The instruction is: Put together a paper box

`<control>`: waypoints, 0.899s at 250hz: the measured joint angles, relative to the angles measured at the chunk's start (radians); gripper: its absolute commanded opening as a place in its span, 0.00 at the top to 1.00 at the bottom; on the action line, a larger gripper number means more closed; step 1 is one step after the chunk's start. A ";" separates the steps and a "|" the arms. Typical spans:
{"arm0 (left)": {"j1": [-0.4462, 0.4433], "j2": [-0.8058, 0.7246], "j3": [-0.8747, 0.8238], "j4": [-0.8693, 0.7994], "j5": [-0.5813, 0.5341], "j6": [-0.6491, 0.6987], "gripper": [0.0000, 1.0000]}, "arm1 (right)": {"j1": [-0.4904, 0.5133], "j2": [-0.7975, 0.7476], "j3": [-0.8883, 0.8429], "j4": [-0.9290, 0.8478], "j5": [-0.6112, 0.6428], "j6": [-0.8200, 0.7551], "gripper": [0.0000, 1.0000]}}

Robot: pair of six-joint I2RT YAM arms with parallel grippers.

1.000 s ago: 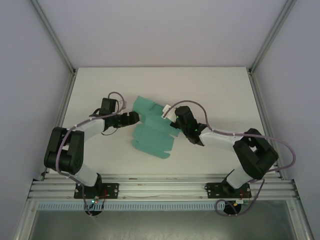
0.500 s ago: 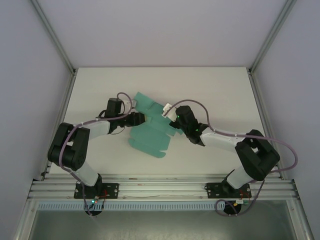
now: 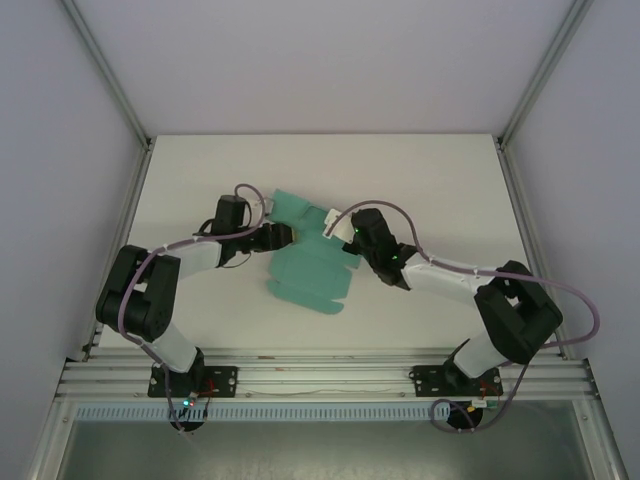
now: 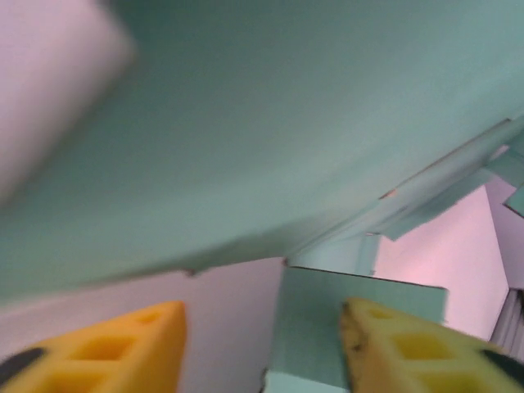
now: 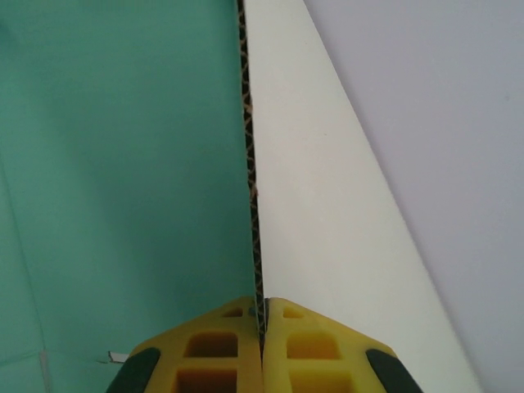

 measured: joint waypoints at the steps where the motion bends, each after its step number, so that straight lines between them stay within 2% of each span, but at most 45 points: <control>1: 0.000 0.000 0.001 -0.002 -0.004 0.004 0.23 | 0.000 0.000 0.001 0.000 0.002 -0.005 0.96; 24: 0.000 -0.015 0.005 -0.042 -0.050 0.000 0.00 | 0.000 0.000 0.011 -0.006 0.047 -0.101 0.96; 65: 0.017 -0.077 0.036 -0.148 -0.144 0.006 0.00 | 0.000 0.011 0.009 0.037 0.108 -0.267 0.98; 109: 0.062 -0.103 0.122 -0.236 -0.234 0.011 0.00 | 0.003 0.089 -0.068 0.280 0.129 -0.459 0.99; 143: 0.067 -0.074 0.230 -0.297 -0.261 0.064 0.00 | 0.011 0.156 -0.100 0.430 0.133 -0.535 0.99; 174: 0.053 -0.006 0.338 -0.349 -0.251 0.188 0.05 | 0.019 0.177 -0.100 0.504 0.133 -0.567 0.99; 213: 0.003 0.083 0.417 -0.447 -0.225 0.373 0.21 | 0.020 0.177 -0.101 0.544 0.133 -0.574 1.00; 225: -0.006 0.113 0.444 -0.479 -0.214 0.416 0.29 | 0.020 0.178 -0.101 0.545 0.133 -0.573 1.00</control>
